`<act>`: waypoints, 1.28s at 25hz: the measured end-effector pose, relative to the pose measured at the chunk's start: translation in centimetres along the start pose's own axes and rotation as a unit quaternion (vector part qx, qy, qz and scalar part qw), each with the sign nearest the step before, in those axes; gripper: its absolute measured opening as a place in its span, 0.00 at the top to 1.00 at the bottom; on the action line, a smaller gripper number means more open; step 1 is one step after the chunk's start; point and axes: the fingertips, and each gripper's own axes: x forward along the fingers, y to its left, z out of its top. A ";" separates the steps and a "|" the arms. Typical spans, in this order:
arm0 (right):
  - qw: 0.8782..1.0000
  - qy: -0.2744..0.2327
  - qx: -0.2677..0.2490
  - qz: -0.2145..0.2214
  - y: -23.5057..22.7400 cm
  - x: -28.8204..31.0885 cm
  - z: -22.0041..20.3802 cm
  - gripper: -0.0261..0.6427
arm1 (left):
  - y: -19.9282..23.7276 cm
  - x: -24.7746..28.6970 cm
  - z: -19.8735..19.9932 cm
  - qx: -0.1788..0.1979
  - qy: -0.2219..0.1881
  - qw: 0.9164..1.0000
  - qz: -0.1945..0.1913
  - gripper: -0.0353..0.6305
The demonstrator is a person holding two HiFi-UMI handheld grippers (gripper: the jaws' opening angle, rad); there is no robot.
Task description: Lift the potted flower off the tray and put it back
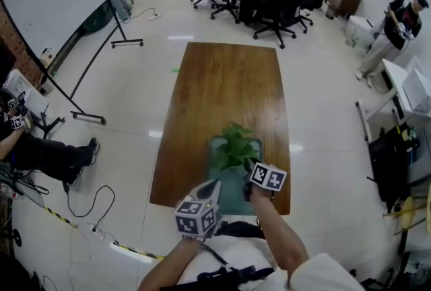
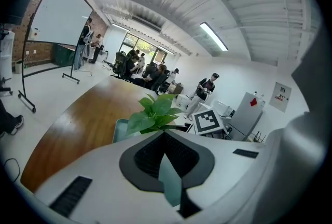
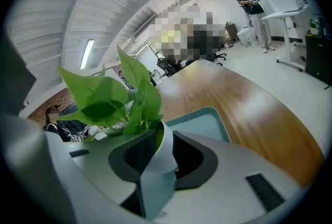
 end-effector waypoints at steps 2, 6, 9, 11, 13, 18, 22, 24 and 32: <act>1.000 0.003 -0.003 -0.003 -0.1 0.8 0.0 0.76 | 0.6 -0.2 -0.1 -0.004 0.001 1.000 0.005 0.95; 1.000 -0.003 -0.002 -0.015 -0.6 1.2 0.2 0.78 | 1.4 -0.6 -0.4 -0.010 0.001 1.000 0.017 0.95; 1.000 -0.011 -0.003 -0.021 -0.6 1.3 0.6 0.81 | 2.5 -1.2 -0.1 -0.017 -0.007 0.999 0.031 0.95; 1.000 -0.014 -0.007 -0.024 -0.3 1.3 0.7 0.83 | 3.1 -1.7 0.2 -0.020 -0.011 0.999 0.039 0.95; 0.999 -0.019 -0.010 -0.026 0.1 1.4 0.9 0.84 | 3.6 -2.4 0.2 -0.024 -0.014 0.999 0.043 0.95; 0.999 -0.026 -0.021 -0.016 1.7 1.6 1.5 0.86 | 5.1 -3.8 0.2 -0.034 -0.022 0.998 0.057 0.95; 0.999 -0.023 -0.027 0.018 5.1 1.8 1.5 0.86 | 6.2 -5.5 0.2 -0.045 -0.031 0.996 0.074 0.95; 0.999 -0.012 -0.029 0.040 7.5 2.4 0.9 0.86 | 6.9 -6.6 0.4 -0.050 -0.037 0.995 0.084 0.95; 0.992 0.045 -0.063 0.104 16.1 5.2 -3.3 0.87 | 9.8 -11.4 0.8 -0.077 -0.063 0.985 0.138 0.95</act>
